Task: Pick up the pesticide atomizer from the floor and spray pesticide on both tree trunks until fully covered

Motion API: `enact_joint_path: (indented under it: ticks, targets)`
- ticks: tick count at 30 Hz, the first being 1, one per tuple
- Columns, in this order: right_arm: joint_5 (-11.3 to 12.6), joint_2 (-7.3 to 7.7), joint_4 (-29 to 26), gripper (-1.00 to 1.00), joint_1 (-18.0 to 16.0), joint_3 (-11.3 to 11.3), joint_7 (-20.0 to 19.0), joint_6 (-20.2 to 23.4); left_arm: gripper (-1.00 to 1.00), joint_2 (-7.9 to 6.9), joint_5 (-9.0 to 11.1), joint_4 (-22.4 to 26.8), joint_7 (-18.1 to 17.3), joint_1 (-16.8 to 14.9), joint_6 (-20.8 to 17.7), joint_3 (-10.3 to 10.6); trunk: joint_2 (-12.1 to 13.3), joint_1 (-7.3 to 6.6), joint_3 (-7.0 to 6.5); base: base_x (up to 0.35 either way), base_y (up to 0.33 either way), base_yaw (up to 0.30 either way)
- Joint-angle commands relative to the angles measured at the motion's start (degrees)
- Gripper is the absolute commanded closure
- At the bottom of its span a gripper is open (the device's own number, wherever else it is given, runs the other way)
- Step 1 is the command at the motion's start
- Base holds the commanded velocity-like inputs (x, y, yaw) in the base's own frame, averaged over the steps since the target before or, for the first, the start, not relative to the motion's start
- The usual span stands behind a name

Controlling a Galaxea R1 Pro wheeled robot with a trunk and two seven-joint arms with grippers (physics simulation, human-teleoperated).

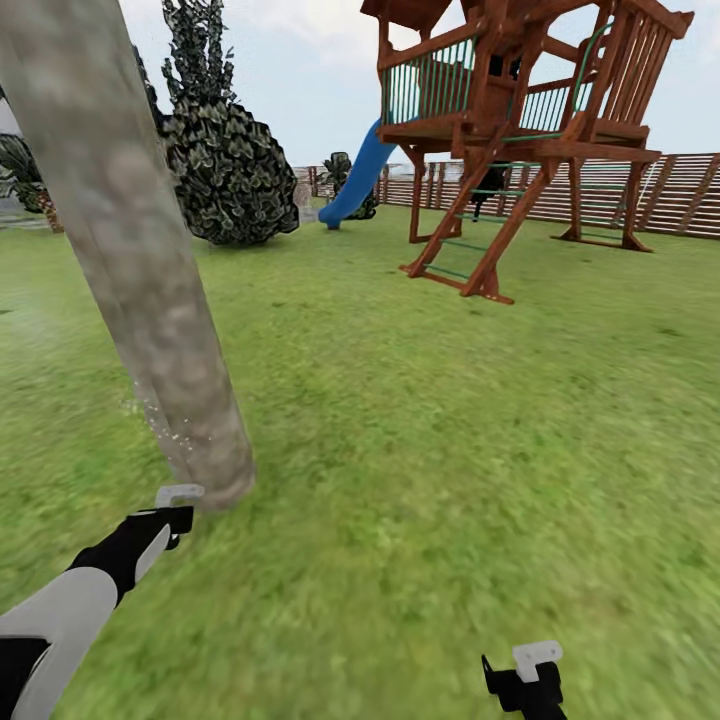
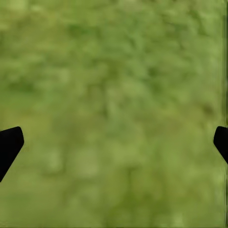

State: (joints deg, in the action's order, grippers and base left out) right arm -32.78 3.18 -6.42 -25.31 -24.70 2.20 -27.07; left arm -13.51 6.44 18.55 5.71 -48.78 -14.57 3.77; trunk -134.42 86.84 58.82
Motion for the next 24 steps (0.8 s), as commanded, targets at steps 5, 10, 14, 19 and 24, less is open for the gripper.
enact_joint_path:
  ticks: [5,10,14,19,24]
  targets:
    - [0.0,-0.02,0.0,-1.0,0.02,0.0,0.0,0.0,1.0,0.06,-0.03,0.0,0.0,0.0,0.06,0.0,0.0,0.0,0.0,0.238,-0.186,0.038]
    - [0.0,-0.01,0.03,-1.0,0.02,0.0,0.0,0.0,1.0,0.06,0.0,0.3,0.0,0.0,0.07,0.0,0.0,0.0,0.0,0.22,-0.199,0.255]
    - [0.0,-0.02,0.0,-1.0,0.0,0.0,0.0,0.0,1.0,0.26,0.04,1.13,0.0,0.0,0.04,-0.15,0.0,0.0,0.0,0.085,-0.12,0.277]
    - [0.0,-0.02,0.0,-1.0,0.0,0.0,0.0,0.0,1.0,0.08,-0.11,7.39,-0.08,-0.94,-4.64,0.18,0.0,0.0,0.0,0.003,-0.004,0.278]
    - [0.02,0.06,0.0,-1.0,0.01,0.0,0.0,0.0,1.0,0.56,-0.11,11.16,-0.04,-4.48,-9.28,0.18,0.0,0.0,0.0,0.0,0.0,0.103]
